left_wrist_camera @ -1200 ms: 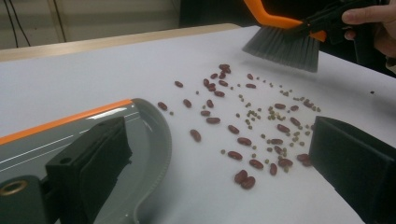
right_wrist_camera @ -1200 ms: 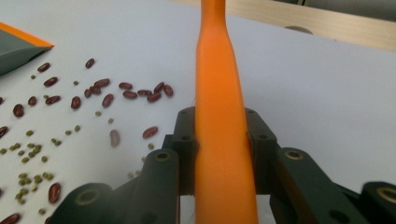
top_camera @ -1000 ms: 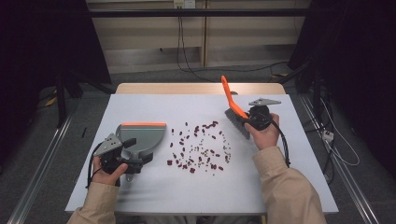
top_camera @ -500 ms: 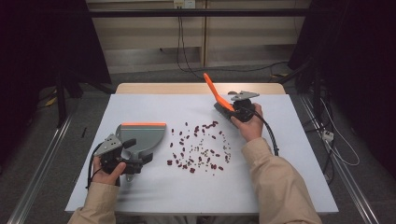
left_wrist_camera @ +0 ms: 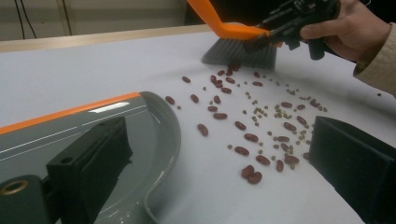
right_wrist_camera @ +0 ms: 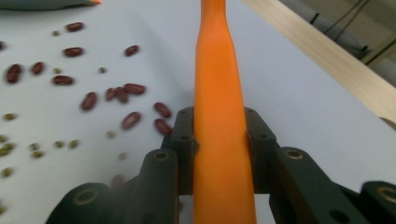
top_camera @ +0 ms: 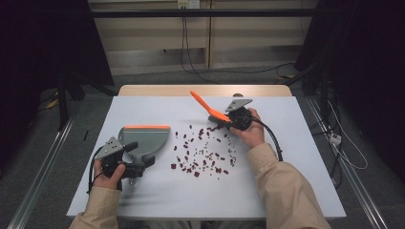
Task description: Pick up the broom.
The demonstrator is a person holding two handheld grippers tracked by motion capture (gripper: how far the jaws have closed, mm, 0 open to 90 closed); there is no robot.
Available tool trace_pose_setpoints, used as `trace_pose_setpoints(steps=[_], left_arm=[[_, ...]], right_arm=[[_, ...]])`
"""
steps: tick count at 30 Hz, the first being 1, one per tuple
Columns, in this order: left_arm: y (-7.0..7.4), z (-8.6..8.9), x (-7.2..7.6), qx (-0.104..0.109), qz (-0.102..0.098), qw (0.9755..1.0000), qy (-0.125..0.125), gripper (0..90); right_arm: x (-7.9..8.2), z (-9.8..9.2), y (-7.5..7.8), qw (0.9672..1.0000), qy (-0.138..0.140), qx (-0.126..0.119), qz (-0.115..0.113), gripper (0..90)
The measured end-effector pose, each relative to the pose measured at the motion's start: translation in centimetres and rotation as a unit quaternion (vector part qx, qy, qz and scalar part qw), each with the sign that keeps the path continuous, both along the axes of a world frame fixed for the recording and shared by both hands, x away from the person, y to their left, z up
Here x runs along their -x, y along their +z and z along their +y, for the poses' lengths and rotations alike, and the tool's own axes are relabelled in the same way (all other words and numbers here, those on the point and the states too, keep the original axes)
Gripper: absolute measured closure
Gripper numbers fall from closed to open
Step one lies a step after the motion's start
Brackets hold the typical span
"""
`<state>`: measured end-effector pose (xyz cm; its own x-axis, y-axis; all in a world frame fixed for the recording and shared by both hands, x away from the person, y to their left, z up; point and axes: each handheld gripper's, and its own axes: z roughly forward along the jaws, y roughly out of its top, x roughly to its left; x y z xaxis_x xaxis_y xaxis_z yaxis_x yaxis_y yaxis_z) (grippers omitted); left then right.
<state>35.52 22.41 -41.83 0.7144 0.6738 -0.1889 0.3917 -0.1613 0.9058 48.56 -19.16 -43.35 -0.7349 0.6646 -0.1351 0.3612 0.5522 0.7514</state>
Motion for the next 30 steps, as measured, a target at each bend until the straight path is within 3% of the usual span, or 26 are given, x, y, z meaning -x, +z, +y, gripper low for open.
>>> trace_pose_setpoints(steps=[9,14,25,30], left_arm=[[0.1,0.1,0.0,0.0,-0.002,1.0,0.002,5.2],[0.1,0.0,0.0,0.003,-0.004,1.0,0.0,5.2],[0.2,0.1,0.1,0.0,-0.007,1.0,0.0,5.2],[0.3,0.1,0.2,0.002,-0.01,0.9999,0.001,5.2]], right_arm=[[2.9,-0.1,0.3,0.9985,0.051,0.008,0.018,70.6],[4.4,-0.2,0.2,0.9985,0.049,-0.007,0.023,70.5],[6.9,0.2,0.6,0.9974,0.065,0.007,0.029,70.4],[7.7,0.1,0.7,0.997,0.069,-0.005,0.034,70.5]])
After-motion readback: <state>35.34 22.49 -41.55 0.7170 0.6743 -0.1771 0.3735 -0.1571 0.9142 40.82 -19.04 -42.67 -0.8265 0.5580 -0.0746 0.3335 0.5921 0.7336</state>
